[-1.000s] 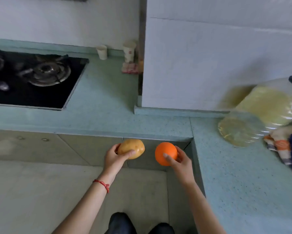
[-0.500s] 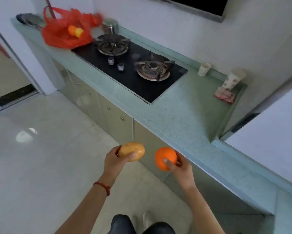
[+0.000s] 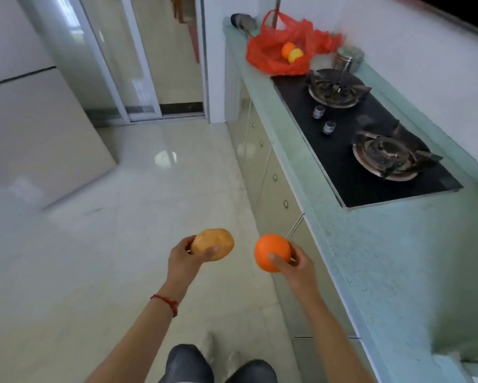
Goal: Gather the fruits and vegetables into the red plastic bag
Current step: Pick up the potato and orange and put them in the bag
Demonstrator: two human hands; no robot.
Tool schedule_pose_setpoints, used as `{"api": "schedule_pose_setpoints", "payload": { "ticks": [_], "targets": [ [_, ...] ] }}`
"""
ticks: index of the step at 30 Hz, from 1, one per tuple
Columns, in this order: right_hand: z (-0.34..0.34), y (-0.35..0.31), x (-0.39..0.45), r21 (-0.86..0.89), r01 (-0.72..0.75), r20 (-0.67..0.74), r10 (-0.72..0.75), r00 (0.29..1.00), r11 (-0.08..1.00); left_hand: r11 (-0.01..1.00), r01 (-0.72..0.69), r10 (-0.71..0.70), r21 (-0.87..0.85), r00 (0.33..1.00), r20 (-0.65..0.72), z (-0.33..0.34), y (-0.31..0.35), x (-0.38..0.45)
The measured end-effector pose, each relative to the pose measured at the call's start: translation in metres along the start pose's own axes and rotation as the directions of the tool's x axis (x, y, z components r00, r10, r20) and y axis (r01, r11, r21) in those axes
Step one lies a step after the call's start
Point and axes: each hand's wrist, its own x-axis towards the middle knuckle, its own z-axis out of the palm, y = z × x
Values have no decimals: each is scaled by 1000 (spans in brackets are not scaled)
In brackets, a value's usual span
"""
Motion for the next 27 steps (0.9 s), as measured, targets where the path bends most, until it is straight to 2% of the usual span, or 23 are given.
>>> {"api": "schedule_pose_setpoints", "payload": {
  "ticks": [7,13,20,27],
  "targets": [
    [29,-12,23,-54,18,110,-12,994,998,1000,25,-27,-16,990,-140,-25,-6,7],
    [68,-29,57,-88,27,180,-11,984,996,998,44,-53,-52,979,-196,-48,-2,45],
    [133,-65,124,-88,41,213,-21,977,995,992,65,-86,-104,974,-212,-82,17,129],
    [198,-112,193,-74,45,180,-31,983,996,995,47,-64,-94,979,-193,-121,64,229]
  ]
}}
